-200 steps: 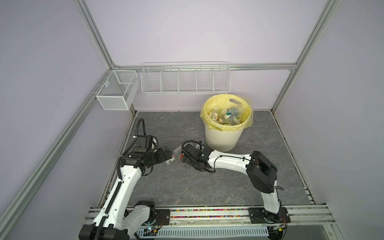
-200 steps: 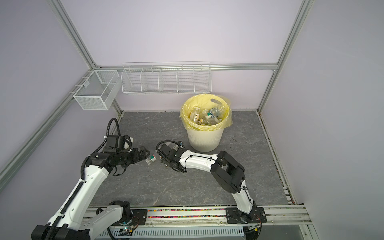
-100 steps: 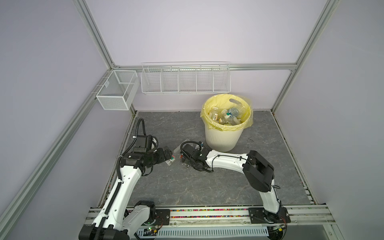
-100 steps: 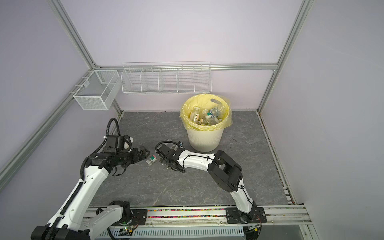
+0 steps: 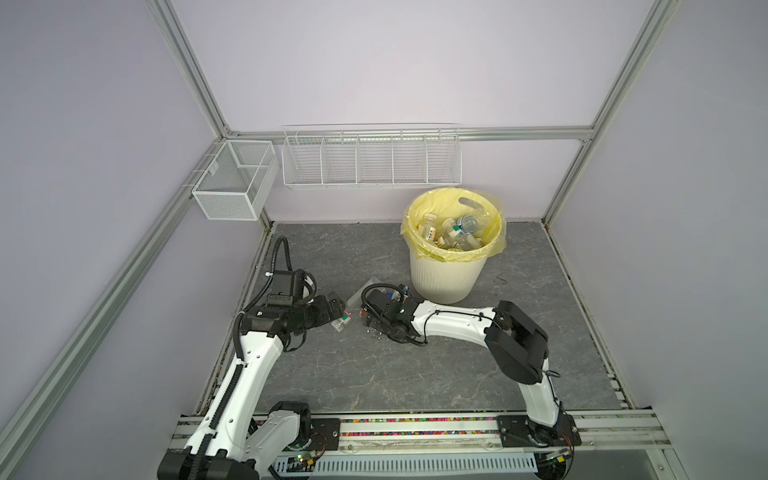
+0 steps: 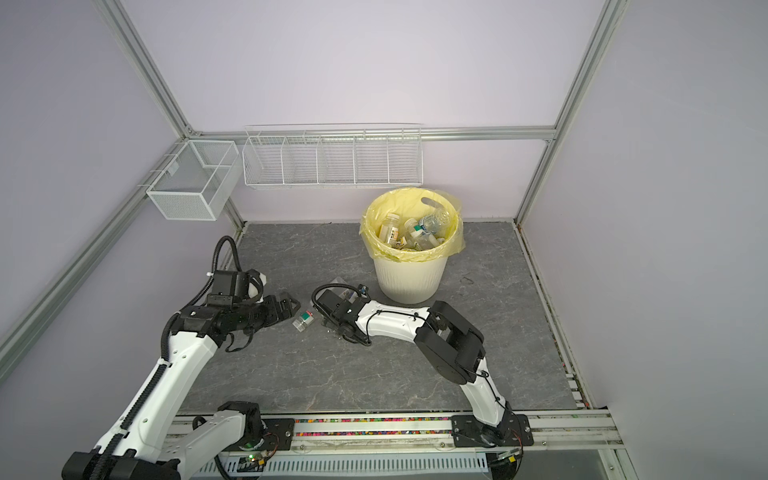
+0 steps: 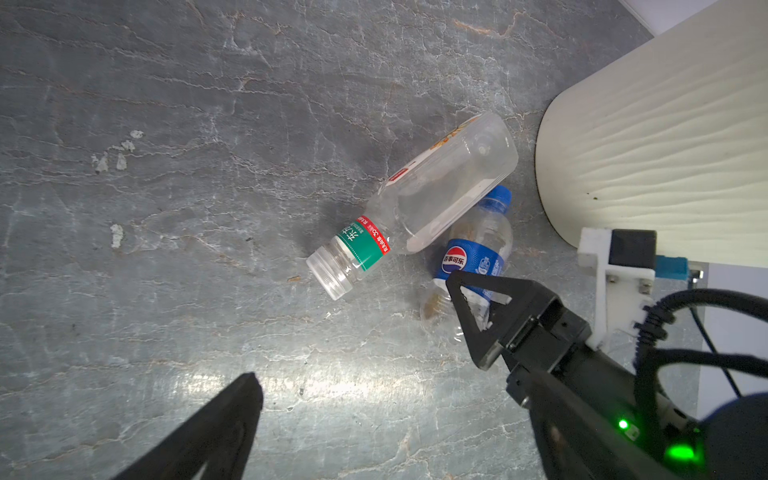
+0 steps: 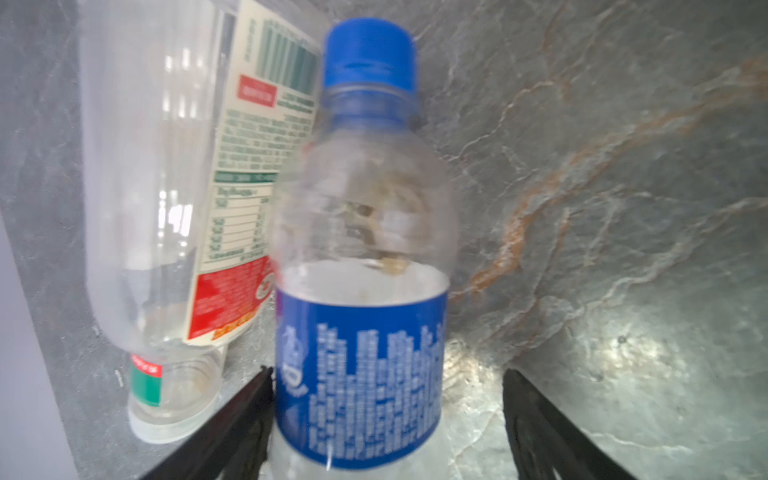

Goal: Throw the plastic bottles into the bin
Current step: 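Close the right gripper around the blue-labelled Pepsi water bottle and lift it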

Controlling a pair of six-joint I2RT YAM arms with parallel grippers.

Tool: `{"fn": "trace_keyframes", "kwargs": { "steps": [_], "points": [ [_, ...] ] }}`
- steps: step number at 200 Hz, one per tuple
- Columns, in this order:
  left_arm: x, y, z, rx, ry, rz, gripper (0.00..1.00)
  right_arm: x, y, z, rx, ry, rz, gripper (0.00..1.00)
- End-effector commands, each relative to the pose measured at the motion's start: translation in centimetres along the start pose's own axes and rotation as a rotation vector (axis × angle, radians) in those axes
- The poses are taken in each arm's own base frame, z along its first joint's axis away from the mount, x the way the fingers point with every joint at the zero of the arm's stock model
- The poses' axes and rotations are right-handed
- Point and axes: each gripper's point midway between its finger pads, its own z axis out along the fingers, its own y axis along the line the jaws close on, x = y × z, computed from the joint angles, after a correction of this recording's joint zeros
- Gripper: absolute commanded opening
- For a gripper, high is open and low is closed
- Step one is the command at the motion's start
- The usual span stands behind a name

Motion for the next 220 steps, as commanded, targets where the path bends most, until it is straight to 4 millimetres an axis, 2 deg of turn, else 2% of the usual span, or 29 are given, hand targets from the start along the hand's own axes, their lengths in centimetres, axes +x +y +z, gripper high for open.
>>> {"fn": "trace_keyframes", "kwargs": {
  "steps": [1,12,31,55,74,117,164,196,220],
  "points": [
    [0.3,0.2,-0.1,0.0,0.003,0.009,1.0,0.4,-1.6,1.0,0.046,0.0,0.017,0.85],
    [0.4,0.2,-0.1,0.0,0.005,0.008,1.0,0.5,-1.7,1.2,0.045,0.007,0.024,0.84],
    [0.3,0.3,-0.1,-0.003,0.003,0.005,1.0,0.7,-1.9,1.6,0.045,0.018,0.032,0.73],
    [0.3,0.4,-0.1,-0.006,0.001,0.006,1.0,0.9,-2.1,1.7,0.046,0.023,0.029,0.71],
    [0.4,0.4,0.0,-0.008,0.004,0.006,1.0,0.8,-2.3,1.4,0.05,0.019,0.022,0.66],
    [0.4,0.5,0.1,-0.011,0.007,0.003,1.0,0.5,-2.8,-0.3,0.049,-0.003,-0.022,0.65],
    [0.4,0.4,0.1,-0.01,0.008,0.003,1.0,0.5,-2.2,-2.9,0.03,-0.045,-0.147,0.64],
    [0.3,0.7,0.1,-0.023,0.006,0.001,1.0,1.1,-1.9,-3.8,0.01,-0.037,-0.209,0.64],
    [0.4,0.8,0.1,-0.029,0.008,0.0,1.0,1.9,-1.2,-4.2,-0.029,-0.015,-0.268,0.59]
  ]
}}
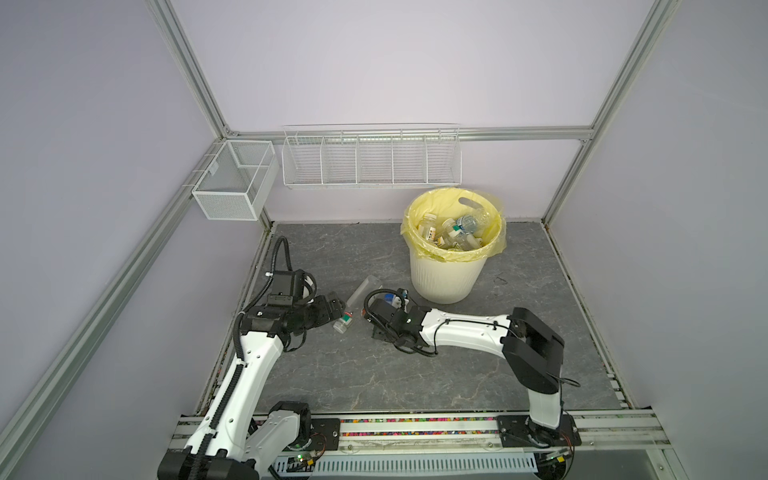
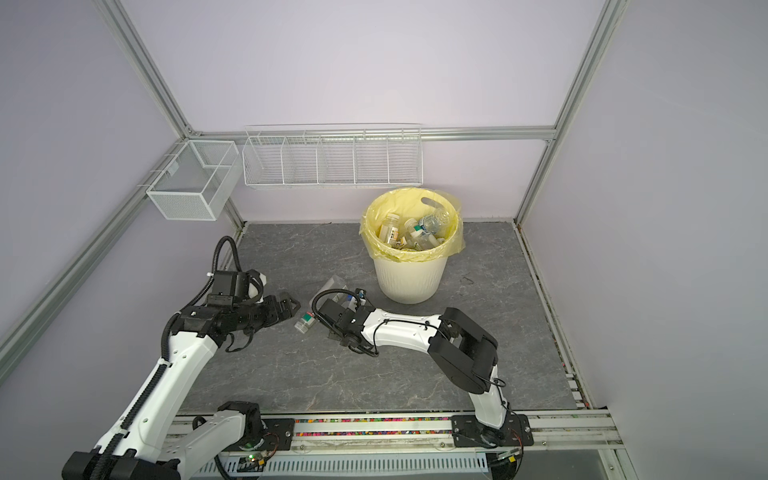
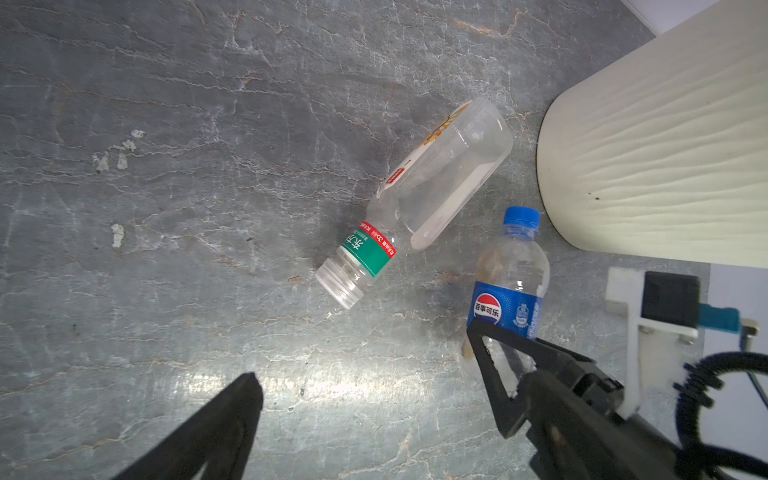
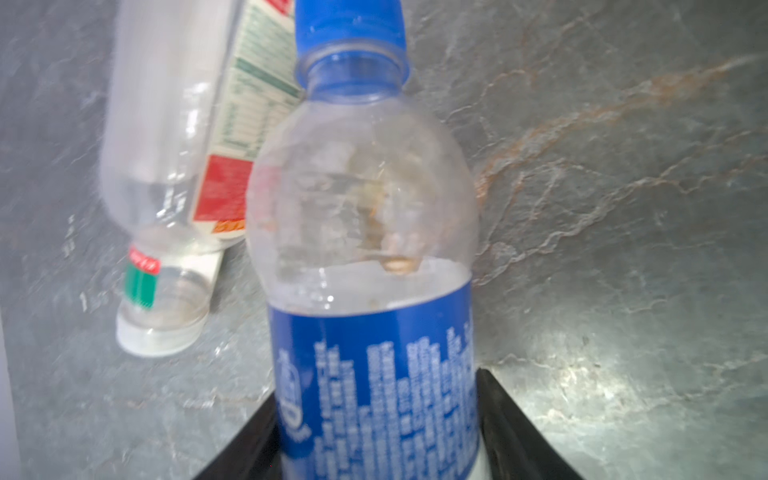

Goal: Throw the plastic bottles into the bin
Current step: 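Close the right gripper around the blue-labelled Pepsi water bottle and lift it, then carry the blue-labelled bottle with the right gripper over the bin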

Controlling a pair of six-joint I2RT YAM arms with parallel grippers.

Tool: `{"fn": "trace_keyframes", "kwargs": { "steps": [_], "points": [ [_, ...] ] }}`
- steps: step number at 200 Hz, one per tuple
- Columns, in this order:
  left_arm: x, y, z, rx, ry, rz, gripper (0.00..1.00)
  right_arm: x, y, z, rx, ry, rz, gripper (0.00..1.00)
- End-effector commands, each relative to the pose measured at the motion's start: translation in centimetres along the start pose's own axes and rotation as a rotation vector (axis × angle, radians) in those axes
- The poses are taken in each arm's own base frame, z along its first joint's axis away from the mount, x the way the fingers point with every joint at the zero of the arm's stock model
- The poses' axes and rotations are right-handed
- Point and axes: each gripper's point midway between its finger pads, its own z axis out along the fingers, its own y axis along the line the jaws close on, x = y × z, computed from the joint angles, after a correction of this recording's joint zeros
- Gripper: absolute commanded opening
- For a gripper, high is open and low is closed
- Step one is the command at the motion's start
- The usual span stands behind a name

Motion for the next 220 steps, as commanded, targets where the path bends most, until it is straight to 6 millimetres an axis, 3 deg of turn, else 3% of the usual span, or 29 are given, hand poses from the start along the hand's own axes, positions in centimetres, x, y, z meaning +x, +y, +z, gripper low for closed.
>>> {"fn": "trace_keyframes", "kwargs": {
  "steps": [1,41,111,171,220],
  "points": [
    [0.3,0.7,0.1,-0.024,0.008,0.0,1.0,0.4,-0.1,-0.9,-0.017,0.009,-0.072,0.59],
    [0.2,0.8,-0.1,-0.033,-0.004,0.001,1.0,1.5,-0.2,-1.6,-0.07,0.035,-0.099,0.57],
    [-0.1,1.6,-0.4,-0.079,-0.026,-0.014,1.0,1.6,-2.8,-5.0,-0.099,0.02,-0.201,0.57],
    [-0.3,2.2,-0.3,-0.114,-0.034,-0.023,1.0,0.7,-4.6,-11.0,-0.17,-0.049,-0.297,0.57],
    [-0.1,2.4,0.1,-0.125,-0.016,-0.028,1.0,0.1,-6.1,-14.7,-0.246,-0.169,-0.296,0.57]
  ]
}}
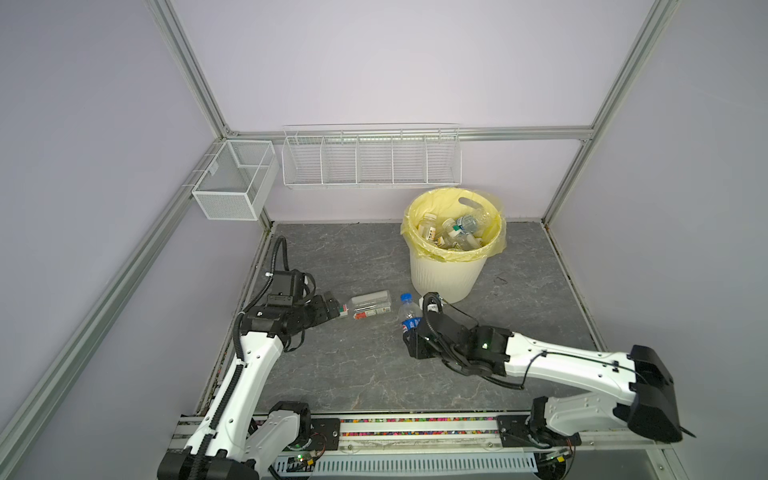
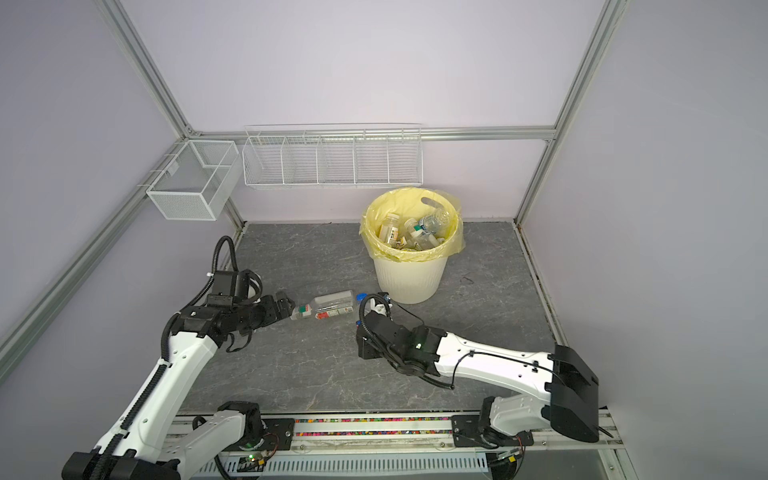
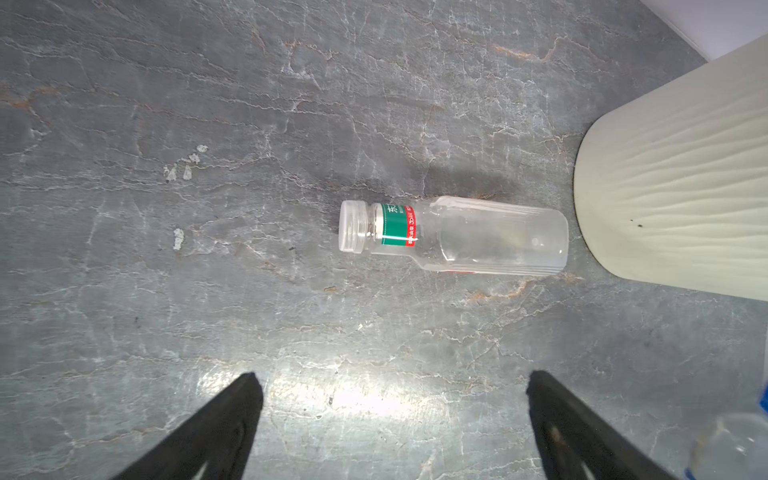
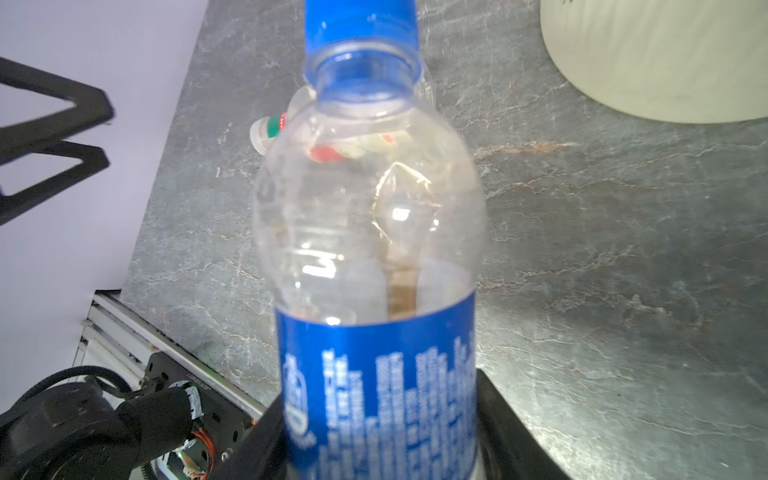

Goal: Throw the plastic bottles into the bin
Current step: 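Carry the blue-labelled bottle with the right gripper over the bin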

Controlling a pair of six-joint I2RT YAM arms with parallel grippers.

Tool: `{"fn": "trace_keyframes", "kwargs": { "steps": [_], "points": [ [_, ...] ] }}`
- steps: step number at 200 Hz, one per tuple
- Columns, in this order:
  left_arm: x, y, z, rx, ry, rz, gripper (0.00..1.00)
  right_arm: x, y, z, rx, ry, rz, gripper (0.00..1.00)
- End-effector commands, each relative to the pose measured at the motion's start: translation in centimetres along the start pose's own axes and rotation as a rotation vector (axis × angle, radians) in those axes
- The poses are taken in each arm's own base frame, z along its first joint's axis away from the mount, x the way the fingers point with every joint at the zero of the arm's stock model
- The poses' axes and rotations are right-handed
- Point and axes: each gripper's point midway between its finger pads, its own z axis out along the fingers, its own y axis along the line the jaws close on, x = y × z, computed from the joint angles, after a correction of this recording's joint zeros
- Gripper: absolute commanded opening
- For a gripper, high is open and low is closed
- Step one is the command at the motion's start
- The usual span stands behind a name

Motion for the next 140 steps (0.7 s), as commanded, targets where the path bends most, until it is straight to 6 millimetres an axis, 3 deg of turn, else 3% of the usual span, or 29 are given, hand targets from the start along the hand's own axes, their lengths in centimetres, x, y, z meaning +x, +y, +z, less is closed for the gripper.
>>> {"fn": "trace_keyframes", "kwargs": {
  "steps": [1,74,102,140],
  "points": [
    [0.6,0.8,0.2,-0.033,0.026,-0.014,0.99,0.0,-1.1,-1.2,0.009,-0.058,-0.034,0.57],
    [0.4,0.5,-0.2,-0.016,0.007,-0.012,0.99,-2.7,-0.2,-6.2,-0.045,-0.213,-0.075,0.55],
    [0.2,0.4,-0.8,-0.016,-0.002,-0.013,1.0,-4.4,-1.3,-9.2,-0.054,-0.302,-0.053,0.55],
    [-0.1,-0.3,-1.4,0.038,-0.053,0.0,1.0,-6.1,-4.5,-12.7,0.01,-0.413,-0.022,0.55]
  ]
}}
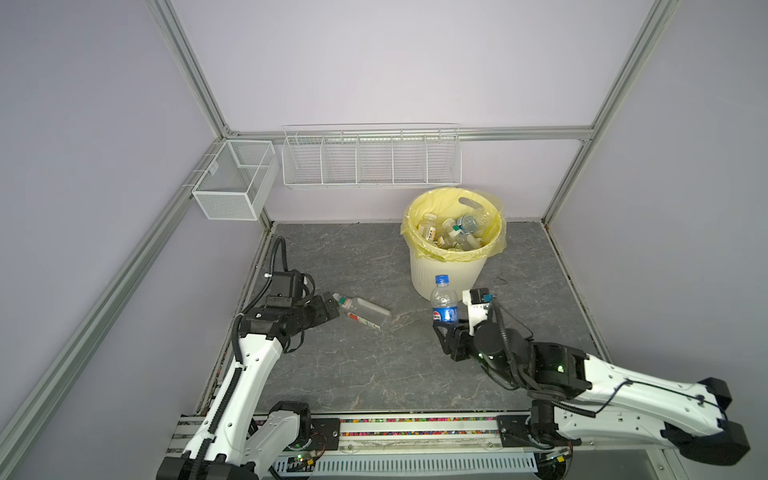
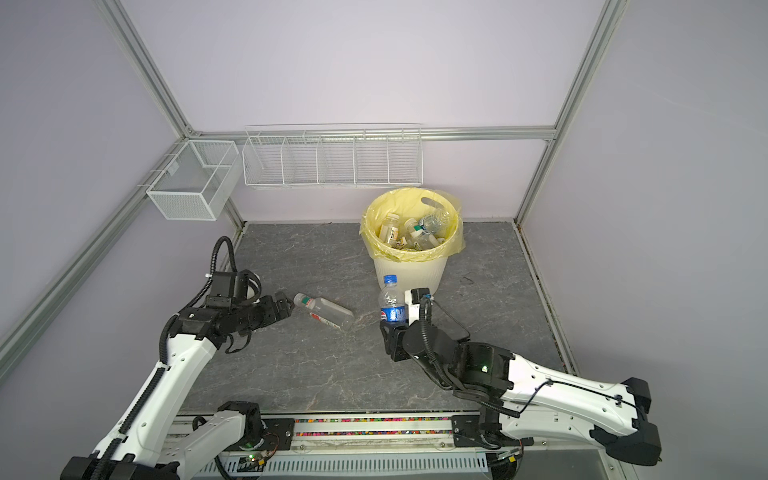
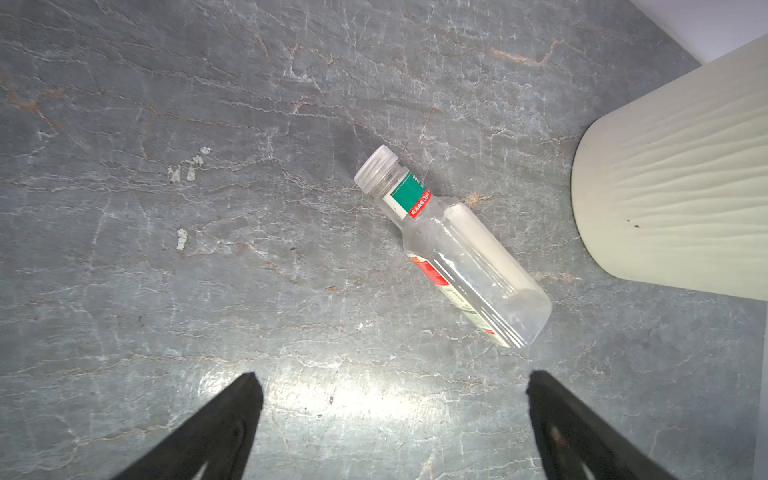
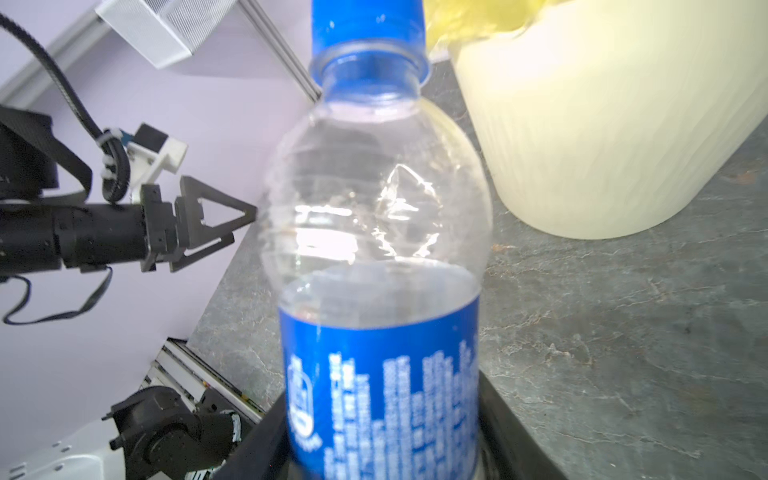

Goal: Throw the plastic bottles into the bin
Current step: 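Carry the blue-labelled bottle with the right gripper over the bin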

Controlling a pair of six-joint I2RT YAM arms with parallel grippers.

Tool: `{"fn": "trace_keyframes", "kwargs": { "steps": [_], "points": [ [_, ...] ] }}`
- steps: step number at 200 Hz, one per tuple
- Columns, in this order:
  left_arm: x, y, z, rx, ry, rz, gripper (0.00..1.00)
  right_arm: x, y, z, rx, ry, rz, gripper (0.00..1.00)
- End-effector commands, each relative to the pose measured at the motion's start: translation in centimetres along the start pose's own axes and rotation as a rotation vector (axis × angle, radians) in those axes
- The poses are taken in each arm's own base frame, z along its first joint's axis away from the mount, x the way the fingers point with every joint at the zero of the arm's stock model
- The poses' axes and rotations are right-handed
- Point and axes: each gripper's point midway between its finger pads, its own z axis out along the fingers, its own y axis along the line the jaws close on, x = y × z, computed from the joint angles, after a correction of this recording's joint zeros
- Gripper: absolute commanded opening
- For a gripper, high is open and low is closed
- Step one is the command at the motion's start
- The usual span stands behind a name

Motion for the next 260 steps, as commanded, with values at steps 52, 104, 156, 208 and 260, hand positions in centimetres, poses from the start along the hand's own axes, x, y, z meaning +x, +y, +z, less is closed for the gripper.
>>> {"fn": "trace_keyframes", "kwargs": {
  "steps": [52,104,156,208,260],
  "points": [
    [0.3,0.0,-0.2,0.014,-0.004,-0.008,0.99,-3.6,-5.8,-4.8,0.147,-0.179,-0.019,0.55],
    [0.2,-0.2,-0.6,0.024,-0.014,-0.007,1.0,-3.4,-8.5,-6.1,0.187,-0.215,0.006,0.55],
    [0.0,-0.3,-1.1,0.037,-0.048,-0.007,1.0,-4.0,-9.0,-6.7,0.201,-0.242,0.016,0.55],
    [0.2,-0.1,-0.6,0.027,-0.025,-0.012,1.0,-9.2,-6.4,-7.7,0.25,-0.352,-0.002,0.55],
    [0.2,-0.1,-0.7,0.029,-0.031,-0.014,1.0,-15.6,-3.3,-4.8,0.308,-0.328,-0.002,0.55]
  ]
}}
